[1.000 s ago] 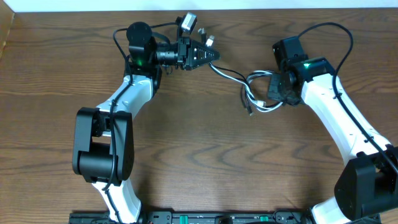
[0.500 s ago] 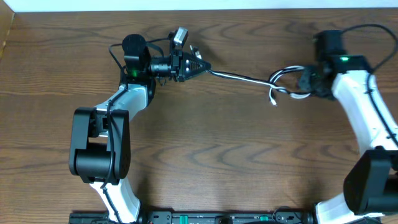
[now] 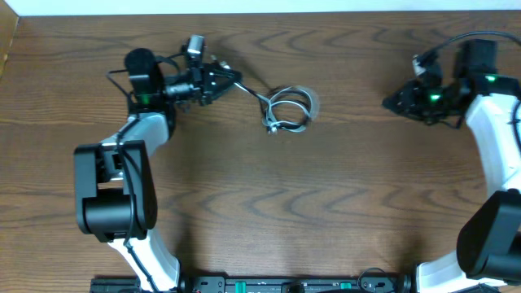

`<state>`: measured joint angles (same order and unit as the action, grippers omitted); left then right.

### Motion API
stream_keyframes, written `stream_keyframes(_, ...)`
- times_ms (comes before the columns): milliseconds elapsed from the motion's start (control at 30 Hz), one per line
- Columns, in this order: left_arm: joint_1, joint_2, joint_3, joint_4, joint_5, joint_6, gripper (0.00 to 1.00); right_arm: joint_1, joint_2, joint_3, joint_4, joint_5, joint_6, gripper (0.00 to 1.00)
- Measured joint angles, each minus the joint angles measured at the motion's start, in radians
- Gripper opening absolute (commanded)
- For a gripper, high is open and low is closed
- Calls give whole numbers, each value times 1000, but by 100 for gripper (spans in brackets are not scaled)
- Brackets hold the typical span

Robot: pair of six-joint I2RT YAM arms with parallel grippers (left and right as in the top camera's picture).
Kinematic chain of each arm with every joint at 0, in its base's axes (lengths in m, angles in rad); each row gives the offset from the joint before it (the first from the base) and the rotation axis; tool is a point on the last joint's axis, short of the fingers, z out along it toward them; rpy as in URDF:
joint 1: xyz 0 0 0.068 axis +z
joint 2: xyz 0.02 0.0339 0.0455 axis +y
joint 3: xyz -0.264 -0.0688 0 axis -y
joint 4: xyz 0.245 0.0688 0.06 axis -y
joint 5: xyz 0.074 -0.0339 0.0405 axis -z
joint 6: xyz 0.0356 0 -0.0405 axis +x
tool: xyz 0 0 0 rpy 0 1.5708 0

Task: Untangle cables

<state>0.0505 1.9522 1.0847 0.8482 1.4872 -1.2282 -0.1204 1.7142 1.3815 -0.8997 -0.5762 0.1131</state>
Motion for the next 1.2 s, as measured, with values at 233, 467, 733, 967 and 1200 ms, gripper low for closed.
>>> stream_keyframes(233,-137,0,-48,-6,0,15,7,195,0,-2,42,198,34,50)
stream_keyframes(467,-192,-2,-62,431,-47,-226,7,236,9,-2,203,157,-23,50)
stream_keyframes(733,-216,-82,33,724,-73,-533,7,256,58,-2,256,-14,-131,44)
stream_keyframes(967,-239,-82,33,642,-73,-584,7,294,63,-2,242,-60,-161,43)
stream_keyframes(1200,-240,-82,33,571,-74,-582,8,350,175,-2,188,-97,-240,41)
